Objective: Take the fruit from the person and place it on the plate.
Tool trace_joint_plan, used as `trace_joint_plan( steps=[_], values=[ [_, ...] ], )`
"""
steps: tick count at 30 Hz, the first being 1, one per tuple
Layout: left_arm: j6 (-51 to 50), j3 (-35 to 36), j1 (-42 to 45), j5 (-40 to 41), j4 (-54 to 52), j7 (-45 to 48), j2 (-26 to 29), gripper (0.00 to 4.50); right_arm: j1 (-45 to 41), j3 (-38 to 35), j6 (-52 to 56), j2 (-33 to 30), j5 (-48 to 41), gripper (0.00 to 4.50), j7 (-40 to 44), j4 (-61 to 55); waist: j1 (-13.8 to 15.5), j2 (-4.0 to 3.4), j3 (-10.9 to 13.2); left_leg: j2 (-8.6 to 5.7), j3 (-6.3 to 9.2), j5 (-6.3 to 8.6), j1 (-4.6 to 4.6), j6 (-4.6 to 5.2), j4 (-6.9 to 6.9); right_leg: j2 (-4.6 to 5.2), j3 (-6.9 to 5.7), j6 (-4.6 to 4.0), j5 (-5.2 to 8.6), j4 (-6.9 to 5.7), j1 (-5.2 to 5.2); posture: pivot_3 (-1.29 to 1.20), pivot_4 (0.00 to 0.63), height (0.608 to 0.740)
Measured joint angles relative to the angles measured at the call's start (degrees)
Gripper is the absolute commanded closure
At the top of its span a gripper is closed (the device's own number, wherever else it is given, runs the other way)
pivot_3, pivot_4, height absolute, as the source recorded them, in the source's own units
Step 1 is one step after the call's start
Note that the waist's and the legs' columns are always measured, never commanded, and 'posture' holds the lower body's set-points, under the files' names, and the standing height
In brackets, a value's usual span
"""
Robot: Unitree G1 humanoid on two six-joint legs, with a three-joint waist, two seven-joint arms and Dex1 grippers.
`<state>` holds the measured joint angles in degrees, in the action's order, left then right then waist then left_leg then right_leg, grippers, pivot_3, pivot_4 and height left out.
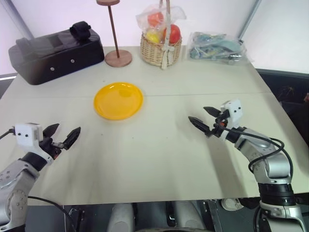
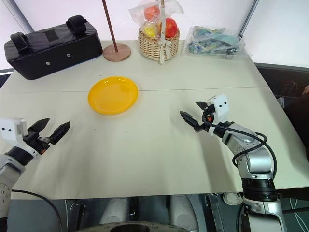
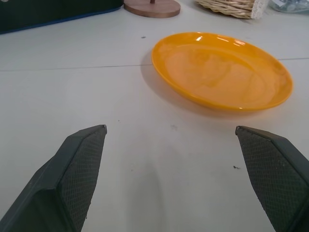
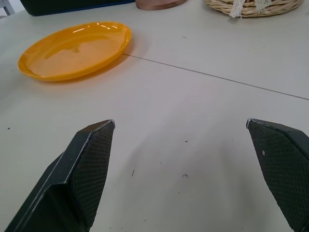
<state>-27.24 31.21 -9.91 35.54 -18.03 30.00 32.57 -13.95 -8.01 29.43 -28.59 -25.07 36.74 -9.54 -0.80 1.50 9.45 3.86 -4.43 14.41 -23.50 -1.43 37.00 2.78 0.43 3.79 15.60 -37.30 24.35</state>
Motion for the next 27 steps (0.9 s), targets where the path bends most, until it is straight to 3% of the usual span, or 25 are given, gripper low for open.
trace_joint_plan(
  steps=[27],
  values=[
    [0.43,-1.27,2.36,-1.53,0.01,-0.62,-0.23,0.0,-0.02,0.88,-0.06,0.75,0.28,0.03,-1.9,-0.32,0.01,0.0,0.0,0.0,-0.01,0.0,0.0,0.0,0.01,0.0,0.0,0.01,-0.01,0.0,0.0,0.0,0.15,0.74]
  ],
)
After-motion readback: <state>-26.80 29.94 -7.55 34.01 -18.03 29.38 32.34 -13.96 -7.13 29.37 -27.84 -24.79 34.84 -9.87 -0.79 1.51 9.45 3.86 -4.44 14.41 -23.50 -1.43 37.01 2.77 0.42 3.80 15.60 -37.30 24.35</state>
